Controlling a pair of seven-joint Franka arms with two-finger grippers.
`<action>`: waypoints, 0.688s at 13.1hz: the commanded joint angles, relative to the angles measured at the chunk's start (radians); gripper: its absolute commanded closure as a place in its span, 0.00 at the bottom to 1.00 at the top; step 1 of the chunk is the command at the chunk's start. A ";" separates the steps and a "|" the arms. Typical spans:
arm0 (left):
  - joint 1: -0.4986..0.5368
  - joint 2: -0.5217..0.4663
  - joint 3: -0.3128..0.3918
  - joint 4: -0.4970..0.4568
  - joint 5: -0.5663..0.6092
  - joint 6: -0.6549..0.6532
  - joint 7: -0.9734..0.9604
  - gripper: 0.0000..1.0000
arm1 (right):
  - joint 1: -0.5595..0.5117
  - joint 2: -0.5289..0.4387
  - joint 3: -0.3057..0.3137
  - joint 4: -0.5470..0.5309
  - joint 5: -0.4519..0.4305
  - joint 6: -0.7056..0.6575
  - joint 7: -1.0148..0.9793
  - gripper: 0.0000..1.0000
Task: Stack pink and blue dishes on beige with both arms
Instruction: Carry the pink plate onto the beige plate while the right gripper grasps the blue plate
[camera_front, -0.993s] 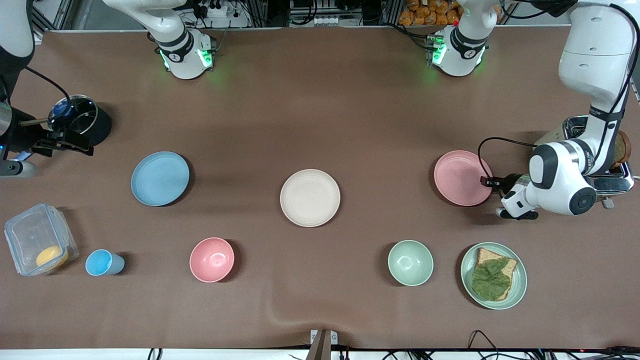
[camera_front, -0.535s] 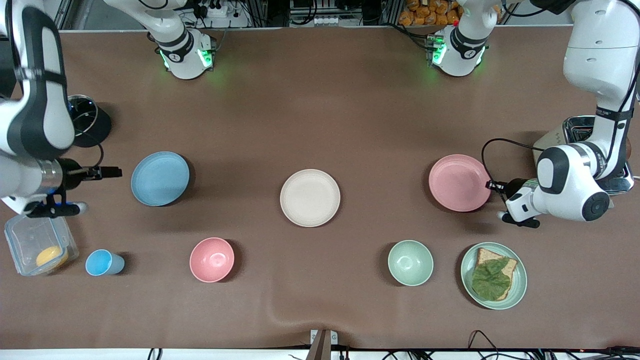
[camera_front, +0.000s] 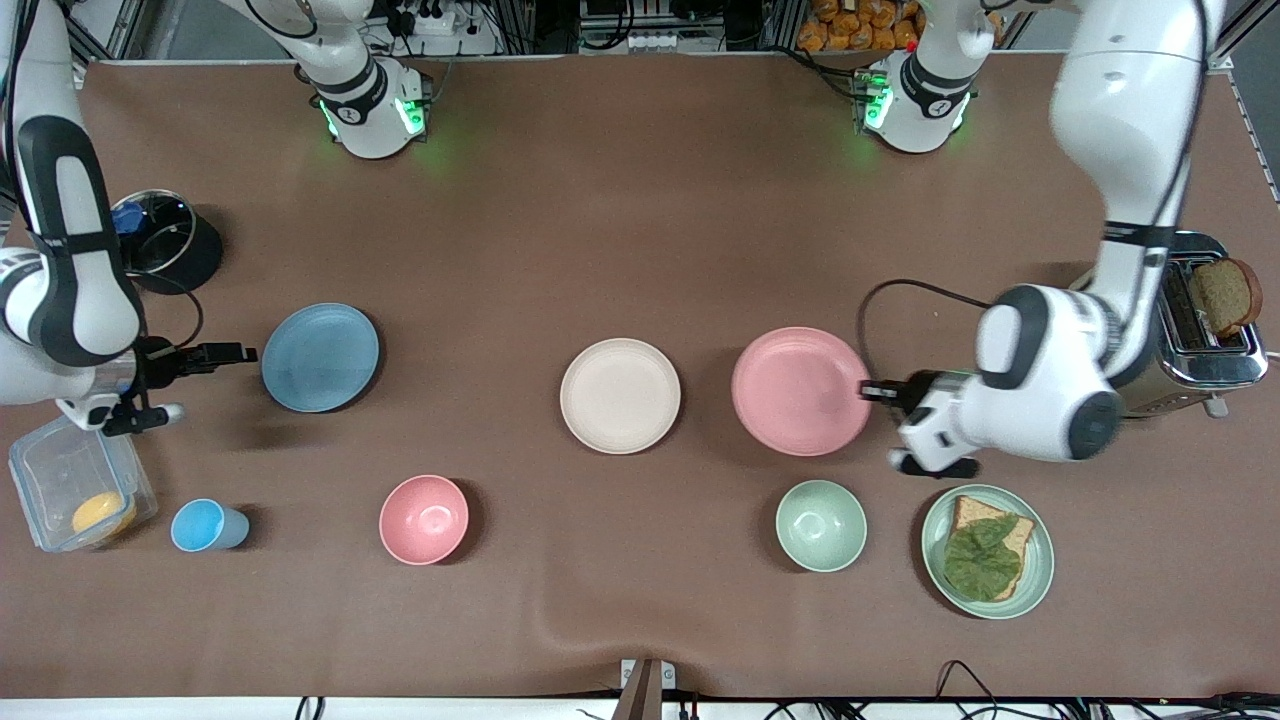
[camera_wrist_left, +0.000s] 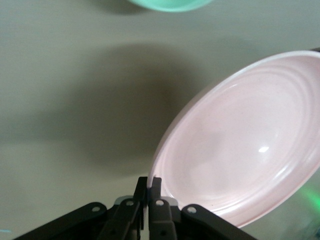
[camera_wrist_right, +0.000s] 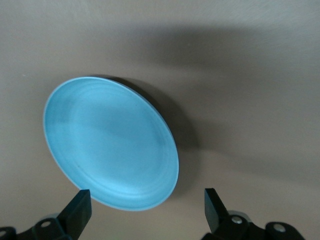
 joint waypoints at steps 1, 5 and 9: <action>-0.111 0.092 0.011 0.116 -0.037 0.077 -0.168 1.00 | -0.039 0.062 0.016 0.006 0.081 0.010 -0.092 0.00; -0.249 0.141 0.013 0.123 -0.057 0.262 -0.333 1.00 | -0.055 0.125 0.016 0.006 0.126 0.019 -0.154 0.00; -0.362 0.174 0.020 0.118 -0.051 0.351 -0.420 1.00 | -0.050 0.130 0.016 0.006 0.131 0.010 -0.189 0.70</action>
